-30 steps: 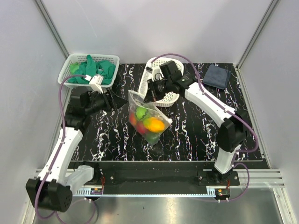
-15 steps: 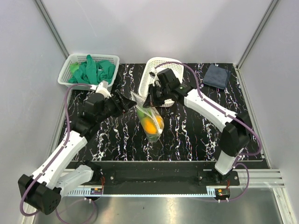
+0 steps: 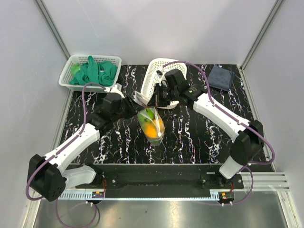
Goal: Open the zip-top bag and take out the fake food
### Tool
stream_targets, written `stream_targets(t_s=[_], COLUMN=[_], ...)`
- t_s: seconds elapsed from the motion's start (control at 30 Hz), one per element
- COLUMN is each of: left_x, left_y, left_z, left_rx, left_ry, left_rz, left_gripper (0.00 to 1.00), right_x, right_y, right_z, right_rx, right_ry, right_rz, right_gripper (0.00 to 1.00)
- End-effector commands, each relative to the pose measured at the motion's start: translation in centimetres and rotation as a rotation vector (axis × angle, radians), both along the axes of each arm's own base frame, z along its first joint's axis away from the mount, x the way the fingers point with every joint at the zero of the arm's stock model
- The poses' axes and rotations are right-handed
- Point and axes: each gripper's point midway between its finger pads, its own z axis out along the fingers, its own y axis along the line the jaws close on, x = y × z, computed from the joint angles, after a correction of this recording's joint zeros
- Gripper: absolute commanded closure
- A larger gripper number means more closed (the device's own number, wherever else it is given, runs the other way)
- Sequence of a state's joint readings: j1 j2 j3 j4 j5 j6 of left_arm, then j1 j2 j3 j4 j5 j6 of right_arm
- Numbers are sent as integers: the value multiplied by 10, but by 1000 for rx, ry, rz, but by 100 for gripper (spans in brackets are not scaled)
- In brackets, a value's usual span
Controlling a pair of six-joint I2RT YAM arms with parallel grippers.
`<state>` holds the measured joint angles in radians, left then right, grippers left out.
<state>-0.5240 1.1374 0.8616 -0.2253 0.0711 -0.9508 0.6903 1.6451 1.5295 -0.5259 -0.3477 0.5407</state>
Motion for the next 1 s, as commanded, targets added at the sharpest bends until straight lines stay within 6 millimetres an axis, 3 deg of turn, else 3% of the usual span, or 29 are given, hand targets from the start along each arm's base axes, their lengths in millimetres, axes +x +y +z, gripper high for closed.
stream_targets(t_s=[0.0,0.03,0.1,0.27,0.5,0.53,0.63,0.77,0.8,0.97], left_x=[16,13,10,-6,-16,-17,-16,-14,-15,-15], left_y=[-8,-8,-3,6,3,0,-9,-15,-15,-15], left_z=[42,53,58,73,85,84,78,74,75,79], left_rx=[-11,-7,54,120,136,134,120,105,101,92], left_ry=[-179,-220,-262,-310,-349,-345,-319,-310,-313,-329], left_rz=[-37,-60,-90,-151,-219,-238,-280,-298,-296,-299], left_gripper=[78,92,100,100,100,100,100,100,100,100], right_x=[1,2,5,20,25,21,8,-12,-16,-34], right_y=[-6,-10,-20,-55,-82,-79,-67,-57,-56,-51], right_z=[28,30,24,7,-12,-9,5,30,36,65], right_rx=[36,23,-34,-239,-408,-390,-313,-267,-264,-244], right_ry=[-91,-117,-144,-214,-224,-217,-197,-190,-199,-239], right_rz=[-22,-24,-50,-123,-146,-127,-76,-32,-23,-1], right_gripper=[100,100,100,100,98,96,78,68,61,55])
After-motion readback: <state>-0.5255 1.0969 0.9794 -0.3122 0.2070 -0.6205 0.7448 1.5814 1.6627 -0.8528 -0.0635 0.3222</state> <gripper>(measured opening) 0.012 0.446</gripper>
